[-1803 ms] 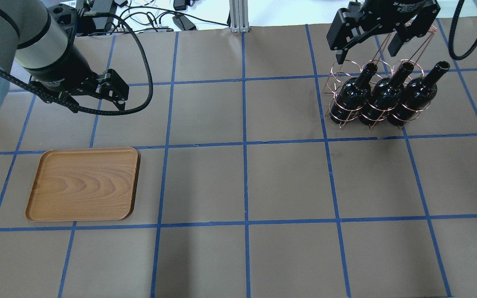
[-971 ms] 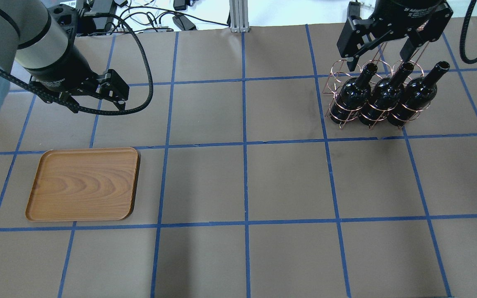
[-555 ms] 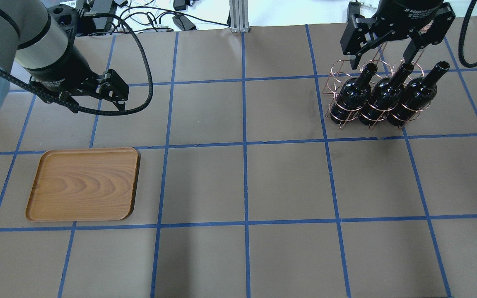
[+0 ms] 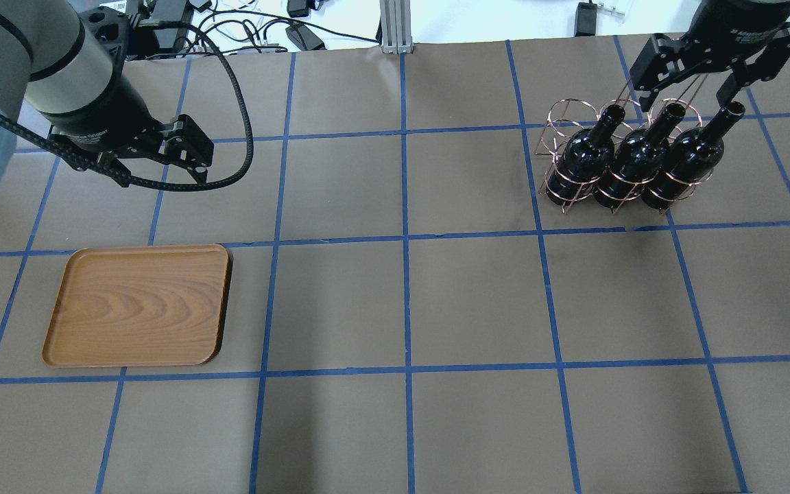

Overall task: Take wine from basket and place on tray
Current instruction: 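Move the right gripper down over the wine bottles in the copper rack, then close the right gripper on the neck of the middle dark bottle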

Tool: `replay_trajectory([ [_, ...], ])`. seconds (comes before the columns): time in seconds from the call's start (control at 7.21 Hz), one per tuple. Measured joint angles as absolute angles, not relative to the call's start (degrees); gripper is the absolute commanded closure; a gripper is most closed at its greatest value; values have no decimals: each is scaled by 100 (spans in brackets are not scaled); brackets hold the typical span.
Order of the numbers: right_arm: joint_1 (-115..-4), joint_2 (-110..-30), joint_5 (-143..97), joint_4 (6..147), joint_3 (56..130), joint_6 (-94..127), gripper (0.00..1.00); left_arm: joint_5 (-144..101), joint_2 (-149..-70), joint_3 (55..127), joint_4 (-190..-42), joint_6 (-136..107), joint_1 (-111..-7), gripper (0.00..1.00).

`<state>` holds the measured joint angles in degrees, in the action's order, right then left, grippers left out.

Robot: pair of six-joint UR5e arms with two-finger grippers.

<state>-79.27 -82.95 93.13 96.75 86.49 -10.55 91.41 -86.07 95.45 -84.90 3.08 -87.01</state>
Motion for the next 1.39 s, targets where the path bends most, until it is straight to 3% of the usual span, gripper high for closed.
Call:
replay_trajectory([
  [0.42,-7689,-7927,9306,10190,8900,-1496,11,9141,-8605,9545,-8490,308,-8701,0],
  [0.83,-7701,-7779,9299,10339,8912,-1466,27,9141,-8606,9545,-8490,308,-8701,0],
  [1.39,-7734,-7561,9304,10787,8883,-1530,30,9141,-8604,9545,-8496,302,-8701,0],
])
